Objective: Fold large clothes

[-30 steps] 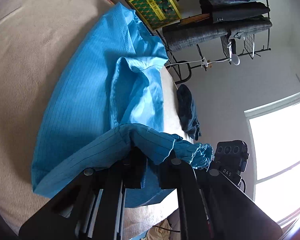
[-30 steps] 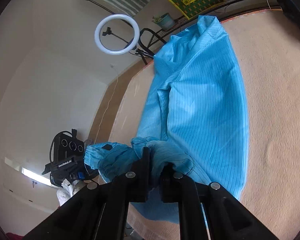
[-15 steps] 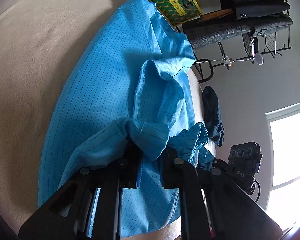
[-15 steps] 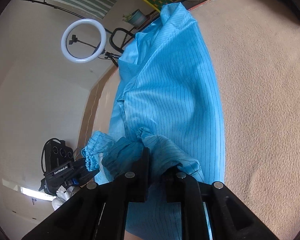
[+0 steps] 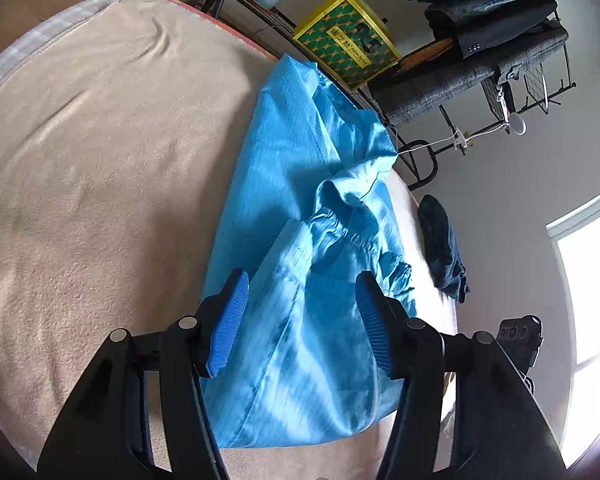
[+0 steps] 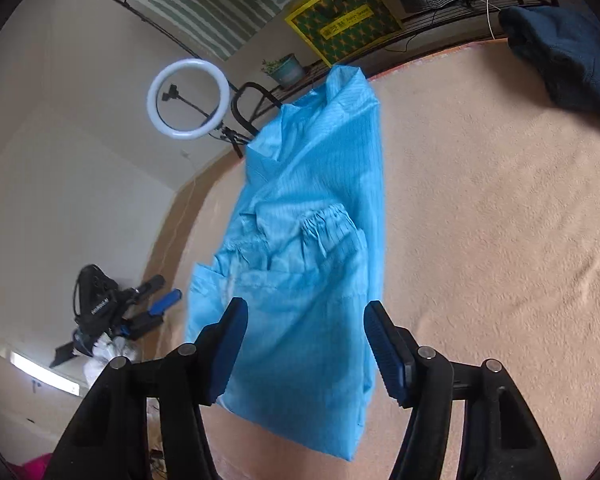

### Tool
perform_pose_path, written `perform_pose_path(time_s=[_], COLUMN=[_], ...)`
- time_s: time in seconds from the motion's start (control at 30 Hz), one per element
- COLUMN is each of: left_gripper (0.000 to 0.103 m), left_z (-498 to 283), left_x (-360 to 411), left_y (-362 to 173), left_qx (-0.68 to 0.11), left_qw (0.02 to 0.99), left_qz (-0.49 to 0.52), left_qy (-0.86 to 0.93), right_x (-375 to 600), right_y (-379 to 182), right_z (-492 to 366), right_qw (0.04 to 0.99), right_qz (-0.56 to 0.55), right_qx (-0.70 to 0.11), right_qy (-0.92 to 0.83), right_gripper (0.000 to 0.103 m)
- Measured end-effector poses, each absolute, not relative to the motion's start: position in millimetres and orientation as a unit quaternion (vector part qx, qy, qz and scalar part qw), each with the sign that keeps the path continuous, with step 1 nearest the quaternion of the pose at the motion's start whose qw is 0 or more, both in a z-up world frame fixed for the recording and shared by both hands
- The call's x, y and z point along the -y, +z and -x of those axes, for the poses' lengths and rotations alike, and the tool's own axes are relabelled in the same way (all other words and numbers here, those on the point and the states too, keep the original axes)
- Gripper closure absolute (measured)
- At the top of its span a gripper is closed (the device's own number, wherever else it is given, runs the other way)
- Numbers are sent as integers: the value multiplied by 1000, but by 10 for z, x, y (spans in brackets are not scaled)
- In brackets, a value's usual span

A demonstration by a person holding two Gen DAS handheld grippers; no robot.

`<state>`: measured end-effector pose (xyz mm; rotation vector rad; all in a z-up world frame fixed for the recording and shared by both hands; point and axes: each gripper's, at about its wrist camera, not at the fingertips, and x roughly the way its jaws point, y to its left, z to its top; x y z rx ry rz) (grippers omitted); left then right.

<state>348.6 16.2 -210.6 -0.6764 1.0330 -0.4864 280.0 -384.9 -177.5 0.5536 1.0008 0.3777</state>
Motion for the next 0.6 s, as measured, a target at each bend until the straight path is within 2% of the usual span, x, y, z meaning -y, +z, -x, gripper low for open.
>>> perform_pose_path(time_s=[0.17, 0.2, 0.27, 0.3, 0.4, 0.5, 0.6], left_gripper=[48, 63, 84, 85, 84, 84, 85], left_z=[-3460, -3469, -3501, -3517, -3507, -3500, -3508], left_x=[-95, -75, -54, -39, 60, 89, 50], left_y=[-2301, -2338, -2443, -2499, -2572, -2529, -2351], left_qx=[-505, -510, -526, -532, -524, -524, -507], left_qw=[783, 780, 776, 782, 806, 809, 820], left_qz=[290, 292, 291, 279, 229, 210, 200], left_qy=[-218, -216, -191, -166, -154, -163, -173], right_x=[3719, 3678, 3602, 3559, 3431, 3365, 3373], right_y=[-1990, -2027, -2083, -2089, -2177, -2227, -2098], right_z=[-2764, -2780, -2821, -2832, -2890, -2888, -2874], right_qw=[817, 818, 819, 821, 825, 824, 826], right_qz=[-233, -224, -208, -200, -152, -115, -106], right_qx=[-496, -499, -504, -505, -524, -539, -534], right_qy=[179, 177, 176, 178, 144, 134, 148], right_gripper=[55, 61, 71, 80, 90, 91, 83])
